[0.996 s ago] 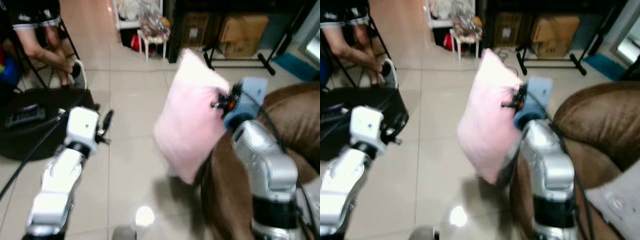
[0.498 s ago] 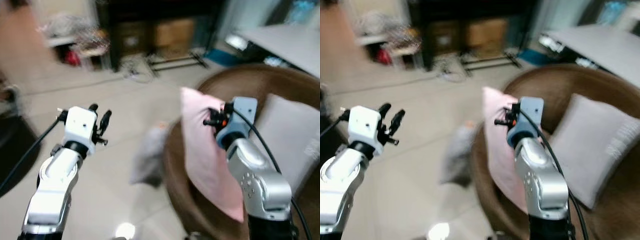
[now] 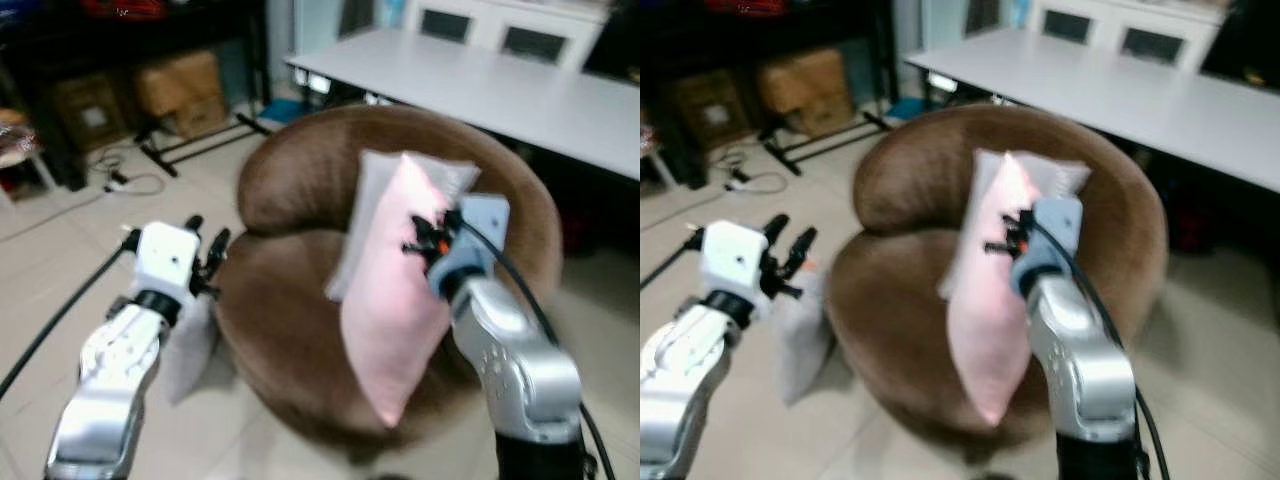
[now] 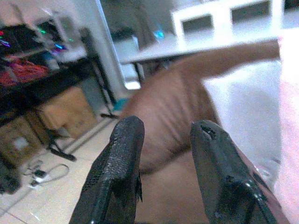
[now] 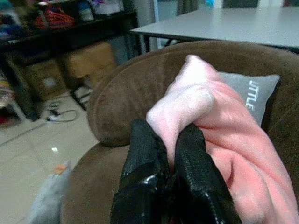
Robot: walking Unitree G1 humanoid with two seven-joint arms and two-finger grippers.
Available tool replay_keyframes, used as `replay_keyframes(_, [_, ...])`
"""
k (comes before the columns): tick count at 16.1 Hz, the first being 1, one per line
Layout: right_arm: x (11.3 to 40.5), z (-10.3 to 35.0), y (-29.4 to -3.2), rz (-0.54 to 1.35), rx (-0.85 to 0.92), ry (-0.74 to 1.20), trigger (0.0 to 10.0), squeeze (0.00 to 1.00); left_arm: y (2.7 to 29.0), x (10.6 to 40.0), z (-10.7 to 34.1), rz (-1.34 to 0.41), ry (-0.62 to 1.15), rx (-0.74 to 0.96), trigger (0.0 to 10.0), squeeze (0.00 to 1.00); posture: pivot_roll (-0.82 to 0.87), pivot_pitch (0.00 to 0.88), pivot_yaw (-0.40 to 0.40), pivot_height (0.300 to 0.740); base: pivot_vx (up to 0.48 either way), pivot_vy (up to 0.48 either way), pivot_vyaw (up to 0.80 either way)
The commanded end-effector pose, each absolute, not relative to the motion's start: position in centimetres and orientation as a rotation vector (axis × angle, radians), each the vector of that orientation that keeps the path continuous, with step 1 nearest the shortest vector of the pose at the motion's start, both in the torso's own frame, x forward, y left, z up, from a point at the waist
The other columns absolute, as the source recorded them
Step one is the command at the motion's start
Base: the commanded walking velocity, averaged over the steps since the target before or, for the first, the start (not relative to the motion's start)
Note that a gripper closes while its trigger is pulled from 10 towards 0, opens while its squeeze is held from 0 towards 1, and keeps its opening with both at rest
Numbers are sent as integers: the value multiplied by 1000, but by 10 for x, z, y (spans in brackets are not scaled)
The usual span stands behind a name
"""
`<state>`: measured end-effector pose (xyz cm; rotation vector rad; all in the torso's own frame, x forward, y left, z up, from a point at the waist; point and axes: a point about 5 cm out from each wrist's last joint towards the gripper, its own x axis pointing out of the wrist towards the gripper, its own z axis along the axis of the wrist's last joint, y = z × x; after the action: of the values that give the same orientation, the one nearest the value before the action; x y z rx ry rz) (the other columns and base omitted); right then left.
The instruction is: Move the pillow to the sofa from floor
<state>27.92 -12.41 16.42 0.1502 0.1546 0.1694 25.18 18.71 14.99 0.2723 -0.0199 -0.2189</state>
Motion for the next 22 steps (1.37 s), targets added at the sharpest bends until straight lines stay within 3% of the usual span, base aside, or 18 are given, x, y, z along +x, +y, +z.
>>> replay_keyframes(1, [281, 174, -120, 221, 159, 109, 10000, 0, 185, 249, 152, -241, -28, 263, 10000, 0, 13, 0, 1, 740, 0, 0, 0])
replay_keyframes(16, [283, 187, -91, 516, 114, 105, 10000, 0, 188, 242, 151, -303, -2, 273, 10000, 0, 36, 0, -17, 740, 220, 0, 0])
replay_keyframes(22, [292, 185, -85, 583, 105, 160, 10000, 0, 182, 228, 143, -552, 113, 241, 10000, 0, 34, 0, -16, 740, 0, 0, 0])
